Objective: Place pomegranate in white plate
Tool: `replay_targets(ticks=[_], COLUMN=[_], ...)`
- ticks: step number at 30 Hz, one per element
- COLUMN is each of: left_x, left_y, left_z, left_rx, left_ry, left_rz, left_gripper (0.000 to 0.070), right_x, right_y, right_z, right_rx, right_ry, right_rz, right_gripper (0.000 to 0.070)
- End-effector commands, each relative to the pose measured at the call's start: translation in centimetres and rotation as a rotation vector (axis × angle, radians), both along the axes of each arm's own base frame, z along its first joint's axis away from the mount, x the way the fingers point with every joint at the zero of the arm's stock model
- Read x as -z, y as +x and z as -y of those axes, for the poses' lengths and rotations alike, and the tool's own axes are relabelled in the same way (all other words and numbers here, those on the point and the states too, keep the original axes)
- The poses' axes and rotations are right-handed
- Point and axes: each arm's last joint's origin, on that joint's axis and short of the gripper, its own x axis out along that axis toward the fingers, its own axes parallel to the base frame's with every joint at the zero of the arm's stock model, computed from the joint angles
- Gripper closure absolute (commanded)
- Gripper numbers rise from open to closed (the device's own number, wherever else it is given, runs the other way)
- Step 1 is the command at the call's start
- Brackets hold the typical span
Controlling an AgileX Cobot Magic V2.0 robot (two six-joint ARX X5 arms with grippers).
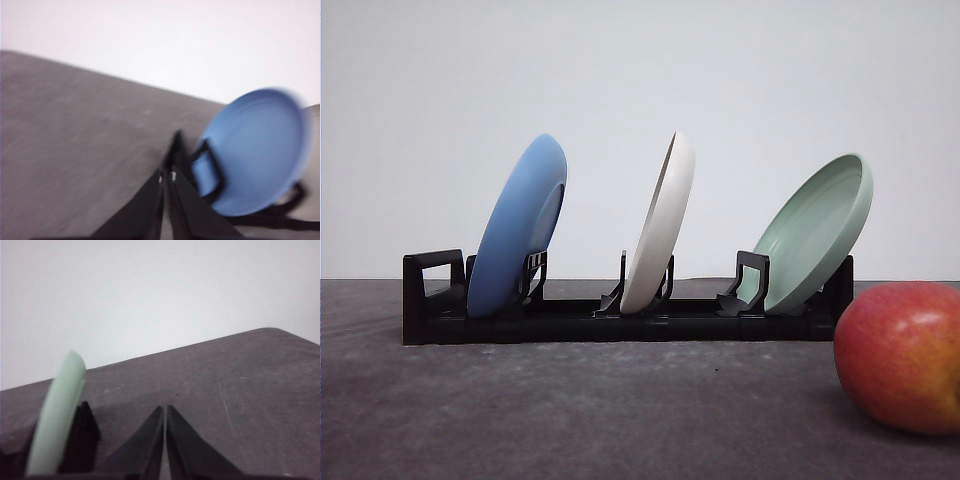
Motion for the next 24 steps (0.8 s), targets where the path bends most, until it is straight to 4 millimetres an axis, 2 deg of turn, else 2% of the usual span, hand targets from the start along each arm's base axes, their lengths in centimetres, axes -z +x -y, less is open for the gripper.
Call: replay_targets(ticks=[1, 6, 9, 13, 19, 24], left_x=[-2.1, -6.6, -9.2, -12.0, -14.5, -14.8], left_y=[-0.2, 0.1, 0.9, 2.2, 3.8, 4.4], left_z=[0.1, 0.7, 1.1, 1.7, 2.7, 3.2], left_rx=[0.033, 0.231, 0.382, 0.625, 0.949, 1.006], left_ry=[-0.024, -0.044, -0.065, -0.073, -0.110, -0.043], left_rz=[0.031, -0.037, -0.089, -0.147, -0.156, -0.088], left_gripper=[0.0696, 0.0696, 0.0696, 0.0696, 0.0696, 0.0695], right_x=[-2.0, -7.1, -9.8, -12.5, -14.8, -15.1], right_y=[-0.5, -1.0, -0.9, -0.5, 0.3, 0.5], right_z=[0.0, -0.4, -0.9, -1.5, -2.0, -2.1], right_rx=[-0.014, -0.132, -0.293, -0.538, -0.785, -0.793], right_ry=[0.034, 0.031, 0.002, -0.088, -0.110, -0.114], right_rz=[0.008, -0.068, -0.136, -0.226, -0.265, -0.250], right_gripper=[0.0697, 0.0697, 0.0697, 0.0697, 0.0697, 0.0696])
